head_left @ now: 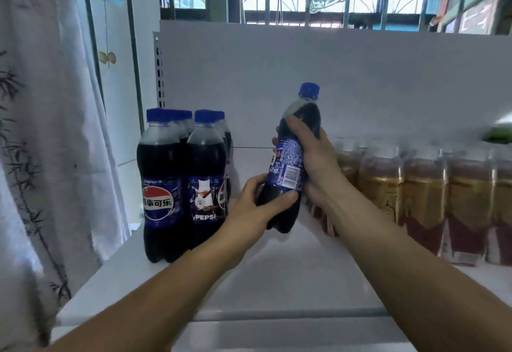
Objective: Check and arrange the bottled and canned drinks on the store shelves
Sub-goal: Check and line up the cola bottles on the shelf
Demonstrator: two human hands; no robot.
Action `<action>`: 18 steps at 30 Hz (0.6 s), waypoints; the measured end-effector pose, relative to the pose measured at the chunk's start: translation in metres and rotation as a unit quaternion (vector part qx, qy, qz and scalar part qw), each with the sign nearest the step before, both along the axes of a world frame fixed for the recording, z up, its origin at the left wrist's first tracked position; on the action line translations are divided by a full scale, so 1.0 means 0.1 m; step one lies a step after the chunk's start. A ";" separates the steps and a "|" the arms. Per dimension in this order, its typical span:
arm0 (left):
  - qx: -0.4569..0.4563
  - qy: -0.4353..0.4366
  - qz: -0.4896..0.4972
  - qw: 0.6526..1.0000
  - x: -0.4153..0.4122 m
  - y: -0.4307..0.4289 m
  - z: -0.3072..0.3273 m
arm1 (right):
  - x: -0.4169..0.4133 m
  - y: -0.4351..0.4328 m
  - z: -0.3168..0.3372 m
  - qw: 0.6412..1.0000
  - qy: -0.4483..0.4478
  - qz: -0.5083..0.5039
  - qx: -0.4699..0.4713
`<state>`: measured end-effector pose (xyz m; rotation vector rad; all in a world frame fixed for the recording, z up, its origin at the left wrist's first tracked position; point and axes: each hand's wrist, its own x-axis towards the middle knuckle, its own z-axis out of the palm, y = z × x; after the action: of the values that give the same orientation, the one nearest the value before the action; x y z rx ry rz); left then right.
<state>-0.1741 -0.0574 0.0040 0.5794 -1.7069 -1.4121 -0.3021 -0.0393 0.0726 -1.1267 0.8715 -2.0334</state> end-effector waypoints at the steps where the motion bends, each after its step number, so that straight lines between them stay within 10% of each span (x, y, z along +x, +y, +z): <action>1: 0.008 0.010 0.014 1.000 -0.04 -0.04 -0.01 | -0.02 -0.06 0.01 1.000 0.007 0.012 0.003; 10: 0.183 0.145 -0.076 0.970 -0.20 -0.22 -0.12 | -0.28 -0.30 -0.15 0.986 -0.007 0.163 0.021; 18: 0.180 0.105 -0.041 0.977 -0.21 -0.15 -0.15 | -0.33 -0.26 -0.32 0.999 0.041 -0.017 0.012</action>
<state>-0.1952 -0.0728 -0.0107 0.5357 -1.3300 -1.7914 -0.3355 -0.0653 0.0405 -1.1967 0.9593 -2.0117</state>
